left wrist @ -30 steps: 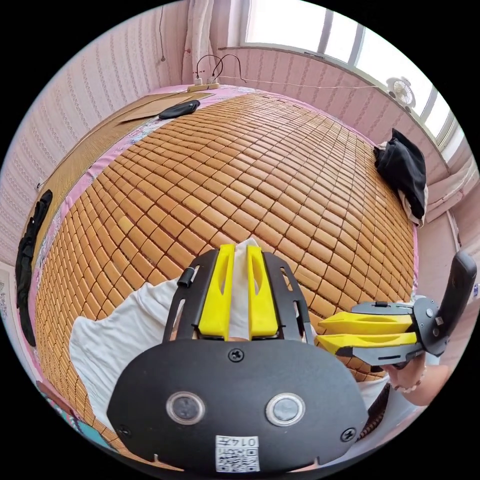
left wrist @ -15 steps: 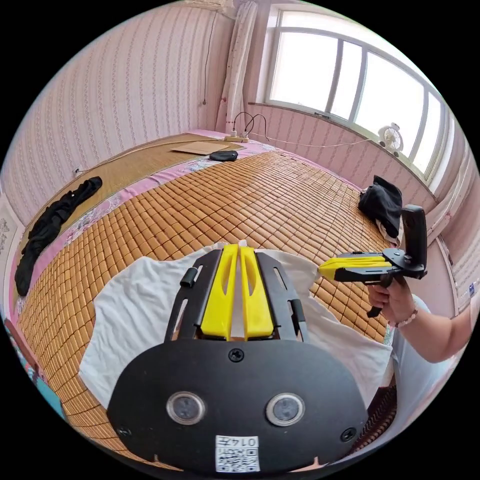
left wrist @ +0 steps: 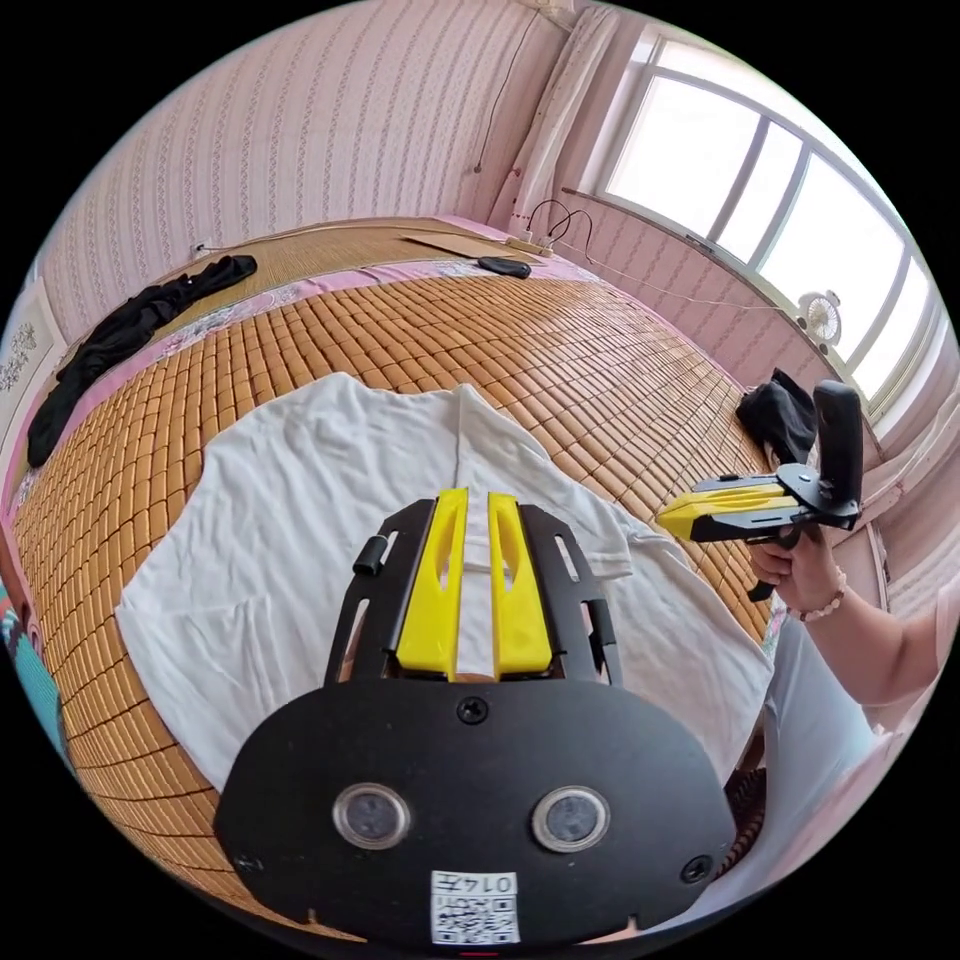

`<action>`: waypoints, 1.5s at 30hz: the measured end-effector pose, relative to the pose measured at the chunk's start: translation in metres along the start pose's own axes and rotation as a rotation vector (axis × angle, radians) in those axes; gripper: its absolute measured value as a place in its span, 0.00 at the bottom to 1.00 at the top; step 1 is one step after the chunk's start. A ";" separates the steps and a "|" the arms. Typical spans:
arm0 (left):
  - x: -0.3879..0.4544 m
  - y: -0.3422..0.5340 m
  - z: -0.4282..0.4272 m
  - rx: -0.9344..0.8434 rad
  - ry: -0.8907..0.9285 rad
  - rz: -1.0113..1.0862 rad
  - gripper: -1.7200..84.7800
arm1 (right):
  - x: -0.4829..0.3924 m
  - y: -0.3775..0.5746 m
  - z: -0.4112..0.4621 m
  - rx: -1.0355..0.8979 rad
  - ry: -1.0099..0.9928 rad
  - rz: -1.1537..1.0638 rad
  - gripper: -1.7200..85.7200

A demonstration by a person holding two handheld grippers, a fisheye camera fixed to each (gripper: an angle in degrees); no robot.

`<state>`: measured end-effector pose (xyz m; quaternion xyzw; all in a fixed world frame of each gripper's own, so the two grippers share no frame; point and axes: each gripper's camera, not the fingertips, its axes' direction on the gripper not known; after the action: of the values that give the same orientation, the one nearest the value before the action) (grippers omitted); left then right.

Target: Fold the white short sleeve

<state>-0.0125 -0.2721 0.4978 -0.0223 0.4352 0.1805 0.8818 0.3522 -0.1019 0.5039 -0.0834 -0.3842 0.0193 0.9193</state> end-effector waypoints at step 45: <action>-0.175 0.052 -0.193 0.070 -0.240 -0.351 0.01 | 0.055 -0.265 0.003 -0.009 -0.042 0.121 0.02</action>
<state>-0.2741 -0.3134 0.5200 -0.0456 0.3227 0.0101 0.9454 0.3811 -0.3575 0.5892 -0.1102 -0.3976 0.0749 0.9078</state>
